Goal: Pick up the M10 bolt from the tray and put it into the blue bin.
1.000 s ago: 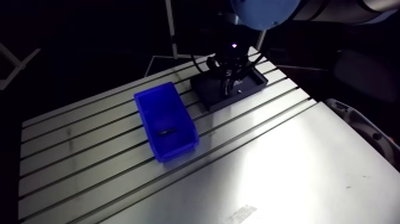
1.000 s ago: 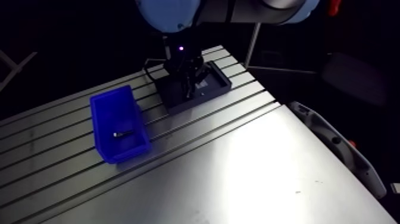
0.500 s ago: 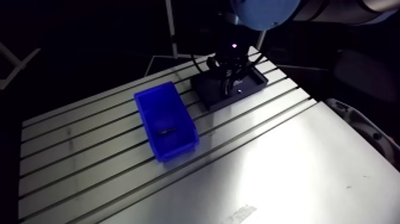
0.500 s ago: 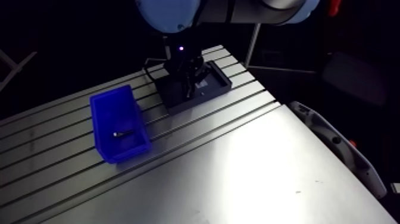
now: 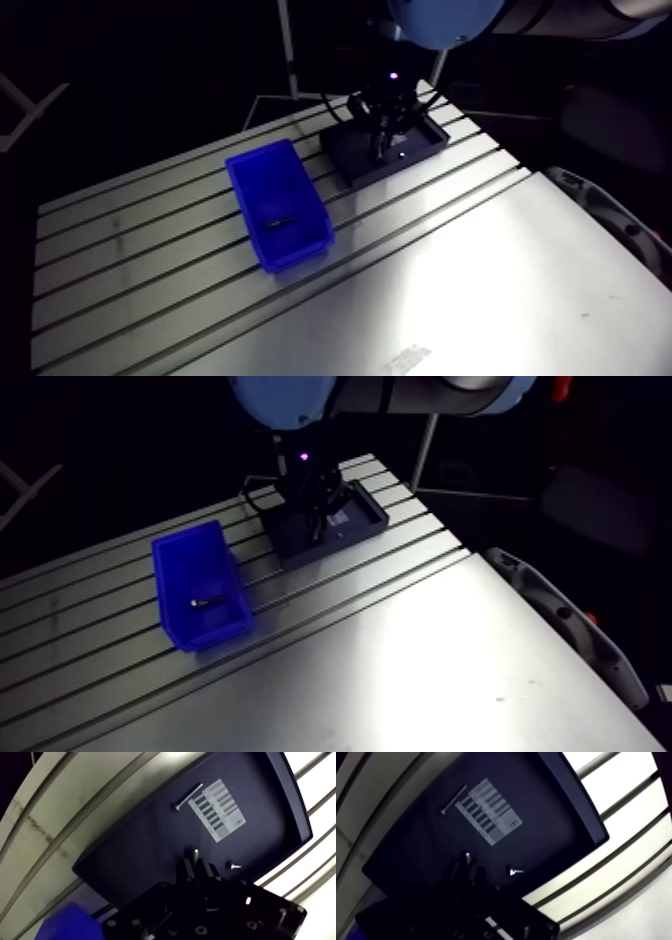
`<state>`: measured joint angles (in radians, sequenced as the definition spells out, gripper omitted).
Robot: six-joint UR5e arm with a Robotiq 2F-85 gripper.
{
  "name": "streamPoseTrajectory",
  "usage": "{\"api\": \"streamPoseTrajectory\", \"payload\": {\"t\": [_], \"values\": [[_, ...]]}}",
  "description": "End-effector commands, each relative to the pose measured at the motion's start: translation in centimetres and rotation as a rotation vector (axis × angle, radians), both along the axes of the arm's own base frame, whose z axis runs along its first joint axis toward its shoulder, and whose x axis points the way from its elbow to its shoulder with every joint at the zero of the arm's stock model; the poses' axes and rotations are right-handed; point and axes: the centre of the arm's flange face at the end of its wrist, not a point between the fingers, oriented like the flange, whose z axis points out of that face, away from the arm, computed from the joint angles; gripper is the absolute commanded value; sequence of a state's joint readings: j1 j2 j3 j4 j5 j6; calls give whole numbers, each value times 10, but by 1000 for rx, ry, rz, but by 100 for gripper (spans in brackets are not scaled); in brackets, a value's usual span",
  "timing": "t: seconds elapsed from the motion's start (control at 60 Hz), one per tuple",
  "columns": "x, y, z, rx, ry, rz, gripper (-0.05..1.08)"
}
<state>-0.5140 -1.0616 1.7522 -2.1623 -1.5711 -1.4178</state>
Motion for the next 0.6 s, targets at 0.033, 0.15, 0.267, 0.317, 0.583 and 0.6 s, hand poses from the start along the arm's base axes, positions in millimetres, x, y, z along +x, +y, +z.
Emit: {"api": "streamPoseTrajectory", "payload": {"t": [0.033, 0.15, 0.267, 0.317, 0.583, 0.6], "values": [[-3, -2, 9, -1, 15, 13, 107], [-2, -8, 23, 1, 19, 34, 107], [1, -10, 51, 12, 43, 79, 107], [1, -11, 69, 20, 60, 99, 107], [-3, -34, 149, 52, 126, 333, 107], [-3, -34, 149, 52, 126, 333, 107]]}}
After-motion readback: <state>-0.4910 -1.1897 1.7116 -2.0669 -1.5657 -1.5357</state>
